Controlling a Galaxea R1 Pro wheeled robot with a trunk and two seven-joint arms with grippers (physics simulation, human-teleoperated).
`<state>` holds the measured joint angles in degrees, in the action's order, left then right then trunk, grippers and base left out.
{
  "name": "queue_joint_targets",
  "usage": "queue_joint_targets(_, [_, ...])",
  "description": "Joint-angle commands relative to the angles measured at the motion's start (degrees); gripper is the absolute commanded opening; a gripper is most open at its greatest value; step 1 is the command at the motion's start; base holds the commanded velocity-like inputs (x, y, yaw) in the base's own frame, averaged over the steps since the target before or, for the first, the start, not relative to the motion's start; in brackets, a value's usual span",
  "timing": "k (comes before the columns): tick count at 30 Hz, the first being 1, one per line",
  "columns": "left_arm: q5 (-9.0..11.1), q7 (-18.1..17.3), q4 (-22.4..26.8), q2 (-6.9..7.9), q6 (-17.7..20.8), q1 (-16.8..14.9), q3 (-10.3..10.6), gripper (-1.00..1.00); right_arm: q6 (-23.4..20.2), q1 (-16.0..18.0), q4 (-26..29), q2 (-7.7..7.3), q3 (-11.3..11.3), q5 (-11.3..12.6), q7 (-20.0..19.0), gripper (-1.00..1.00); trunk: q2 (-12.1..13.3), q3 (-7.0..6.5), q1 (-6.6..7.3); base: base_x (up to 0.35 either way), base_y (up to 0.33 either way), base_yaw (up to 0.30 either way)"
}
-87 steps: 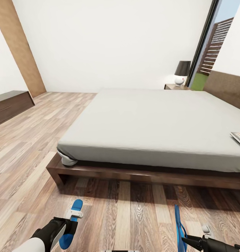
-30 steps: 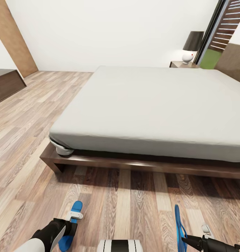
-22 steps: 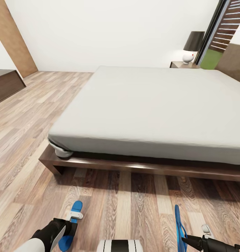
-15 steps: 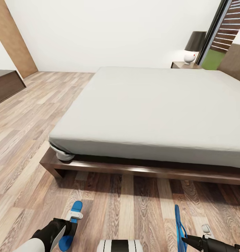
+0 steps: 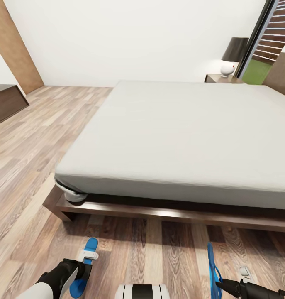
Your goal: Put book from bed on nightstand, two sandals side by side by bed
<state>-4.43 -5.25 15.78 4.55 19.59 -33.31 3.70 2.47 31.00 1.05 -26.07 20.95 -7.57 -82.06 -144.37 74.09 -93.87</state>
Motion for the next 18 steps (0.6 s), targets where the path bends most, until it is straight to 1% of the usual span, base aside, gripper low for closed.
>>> queue_joint_targets(1, [-0.5, -0.3, 0.1, 0.04, 0.3, 0.0, 0.4, -1.00, 0.3, 0.0, 0.0, 0.00, 0.5, -0.6, -0.1, -1.00, 0.0, 0.04, -0.02, 0.191, 0.019, 0.000])
queue_joint_targets(11, [-0.3, -0.2, 0.2, 0.11, 0.3, 0.0, 0.2, -1.00, 0.3, 0.0, 0.0, 0.00, 0.5, -0.6, -0.1, -1.00, 0.0, 0.04, -0.02, 0.024, 0.002, 0.000])
queue_joint_targets(14, [-0.2, -0.2, 0.2, 0.11, 0.3, 0.0, 0.2, -1.00, 0.3, 0.0, 0.0, -0.02, 0.5, -0.6, -0.1, -1.00, -0.1, 0.71, -0.10, 0.000, 0.000, 0.000])
queue_joint_targets(18, [-0.2, -0.1, 0.4, 0.11, 0.4, 0.0, 0.0, -1.00, 0.4, 0.0, 0.0, -0.02, 0.5, -0.6, -0.1, -1.00, -0.1, 0.71, -0.10, 0.000, 0.000, 0.000])
